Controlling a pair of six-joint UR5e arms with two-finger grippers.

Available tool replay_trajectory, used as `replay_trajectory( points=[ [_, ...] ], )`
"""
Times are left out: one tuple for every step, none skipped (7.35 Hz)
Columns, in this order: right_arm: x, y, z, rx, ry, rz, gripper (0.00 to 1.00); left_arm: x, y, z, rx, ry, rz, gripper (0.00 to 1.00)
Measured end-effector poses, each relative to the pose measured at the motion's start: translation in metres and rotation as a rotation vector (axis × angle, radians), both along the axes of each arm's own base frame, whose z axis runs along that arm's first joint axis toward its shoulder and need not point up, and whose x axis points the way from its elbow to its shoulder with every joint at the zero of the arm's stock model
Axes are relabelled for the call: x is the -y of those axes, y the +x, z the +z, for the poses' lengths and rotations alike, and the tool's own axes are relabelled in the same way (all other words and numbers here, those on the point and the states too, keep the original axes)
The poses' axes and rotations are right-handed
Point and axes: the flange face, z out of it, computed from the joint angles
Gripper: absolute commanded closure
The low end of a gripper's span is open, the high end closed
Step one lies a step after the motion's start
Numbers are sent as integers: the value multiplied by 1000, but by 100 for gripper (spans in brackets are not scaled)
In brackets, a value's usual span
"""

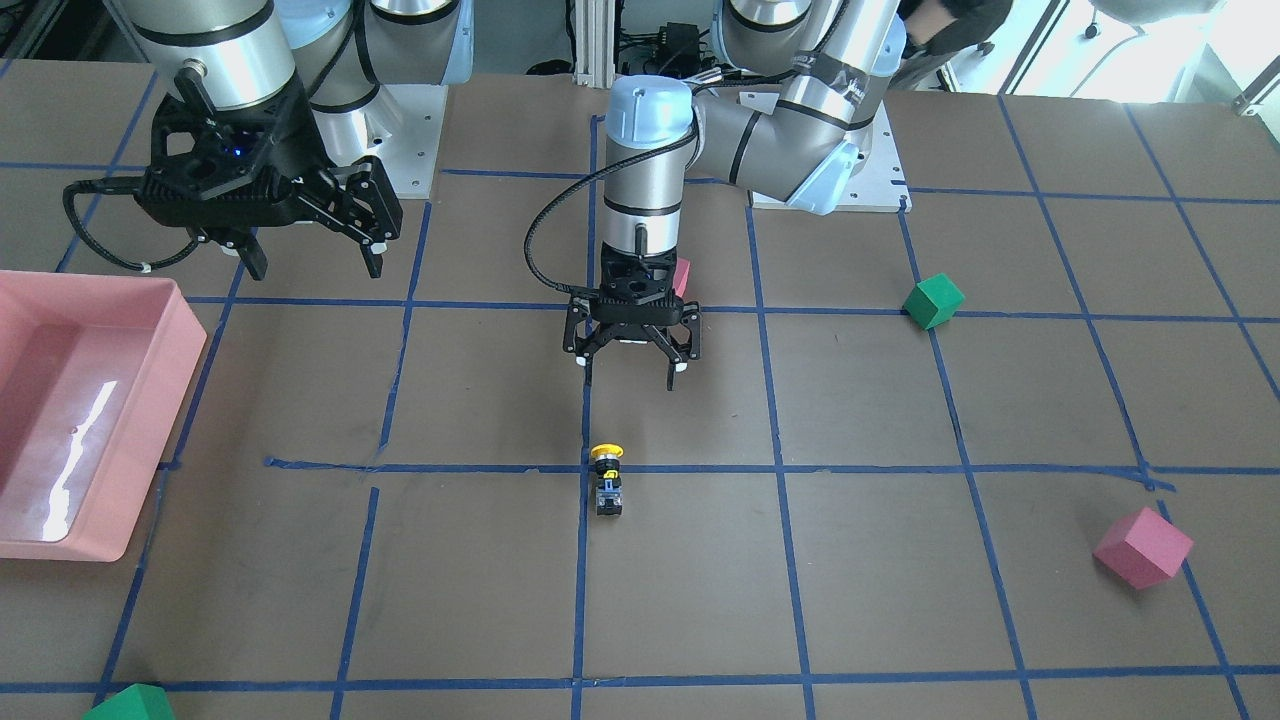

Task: Align button upright
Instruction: 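Reach the left gripper down over the lying switch, then grasp the switch by its yellow cap with the left gripper and lift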

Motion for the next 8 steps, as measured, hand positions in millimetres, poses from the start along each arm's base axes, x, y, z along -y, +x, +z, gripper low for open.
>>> replay_trajectory(
  points=[
    [0, 0, 0, 0, 0, -1, 0, -10, -5, -22, 5, -47, 0, 2],
    [0, -1, 0, -3, 2, -3, 0, -18, -8, -41, 24, -87, 2, 3],
    [0, -2, -1, -4, 4, -5, 0, -22, -11, -55, 39, -123, 8, 4],
    [0, -2, -1, -5, 7, -5, 0, -21, -12, -65, 33, -162, 13, 6],
    [0, -3, -2, -5, 10, -6, 0, -21, -13, -75, 21, -192, 16, 9],
    [0, -3, -2, -7, 10, -7, 0, -20, -13, -85, 8, -217, 18, 13],
    [0, -4, -2, -8, 10, -8, 0, -18, -15, -92, -4, -241, 16, 13],
    [0, -4, -1, -8, 9, -8, 0, -13, -18, -97, -15, -261, 13, 13]
  ],
)
